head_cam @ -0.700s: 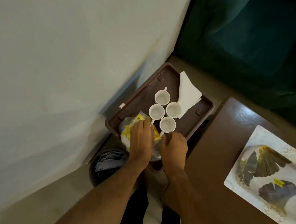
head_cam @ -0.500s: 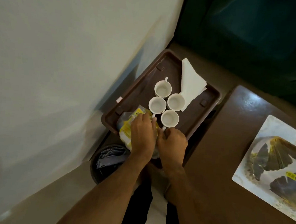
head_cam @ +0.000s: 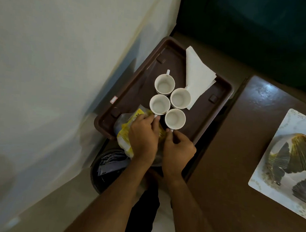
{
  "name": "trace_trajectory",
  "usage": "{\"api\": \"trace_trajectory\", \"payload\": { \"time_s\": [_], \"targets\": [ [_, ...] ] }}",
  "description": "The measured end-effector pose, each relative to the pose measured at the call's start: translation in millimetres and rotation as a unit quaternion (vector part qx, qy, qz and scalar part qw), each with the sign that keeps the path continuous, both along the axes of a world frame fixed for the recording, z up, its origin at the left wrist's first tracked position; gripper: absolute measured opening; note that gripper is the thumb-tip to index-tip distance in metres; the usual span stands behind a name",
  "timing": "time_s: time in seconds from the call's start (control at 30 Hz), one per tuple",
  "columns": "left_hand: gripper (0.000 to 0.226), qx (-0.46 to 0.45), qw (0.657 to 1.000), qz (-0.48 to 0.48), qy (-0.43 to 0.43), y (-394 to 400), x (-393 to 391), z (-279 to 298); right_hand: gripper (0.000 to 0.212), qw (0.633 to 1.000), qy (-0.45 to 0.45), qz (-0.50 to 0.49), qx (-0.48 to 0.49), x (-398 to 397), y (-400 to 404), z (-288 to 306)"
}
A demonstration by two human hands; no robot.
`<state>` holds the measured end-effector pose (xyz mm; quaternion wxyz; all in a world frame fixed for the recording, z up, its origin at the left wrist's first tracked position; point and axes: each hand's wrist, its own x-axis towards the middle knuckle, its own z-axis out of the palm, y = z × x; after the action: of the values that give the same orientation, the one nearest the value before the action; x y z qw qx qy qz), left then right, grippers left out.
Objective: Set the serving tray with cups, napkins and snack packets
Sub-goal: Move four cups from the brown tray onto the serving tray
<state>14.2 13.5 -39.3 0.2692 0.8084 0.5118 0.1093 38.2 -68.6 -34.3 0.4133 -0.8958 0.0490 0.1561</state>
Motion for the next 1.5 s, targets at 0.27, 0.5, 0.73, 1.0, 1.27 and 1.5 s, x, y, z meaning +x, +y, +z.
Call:
{"api": "trace_trajectory", "payload": {
  "time_s": [0.27,0.5,0.73,1.0,1.27,1.5],
  "targets": [
    [0.022,0.007,0.997,0.013,-0.072,-35,-14,14,0.020,0.995,-0.042,-0.043,0.076,-2,-26,22],
    [0.018,0.025,0.996,0.000,-0.087,-114,0,37,0.024,0.987,-0.097,-0.060,0.112,21,-102,47],
    [0.012,-0.039,0.991,-0.034,-0.121,-226,48,52,0.019,0.984,-0.120,-0.109,0.075,60,-212,51],
    [0.011,-0.077,0.982,-0.109,-0.132,-343,100,40,0.010,0.974,-0.129,-0.182,0.031,99,-335,37],
    [0.011,-0.087,0.979,-0.142,-0.114,-426,133,15,0.014,0.965,-0.140,-0.220,-0.015,130,-419,18],
    [0.013,-0.087,0.978,-0.147,-0.121,-453,150,-2,0.005,0.964,-0.148,-0.220,-0.027,148,-448,2]
  ]
}}
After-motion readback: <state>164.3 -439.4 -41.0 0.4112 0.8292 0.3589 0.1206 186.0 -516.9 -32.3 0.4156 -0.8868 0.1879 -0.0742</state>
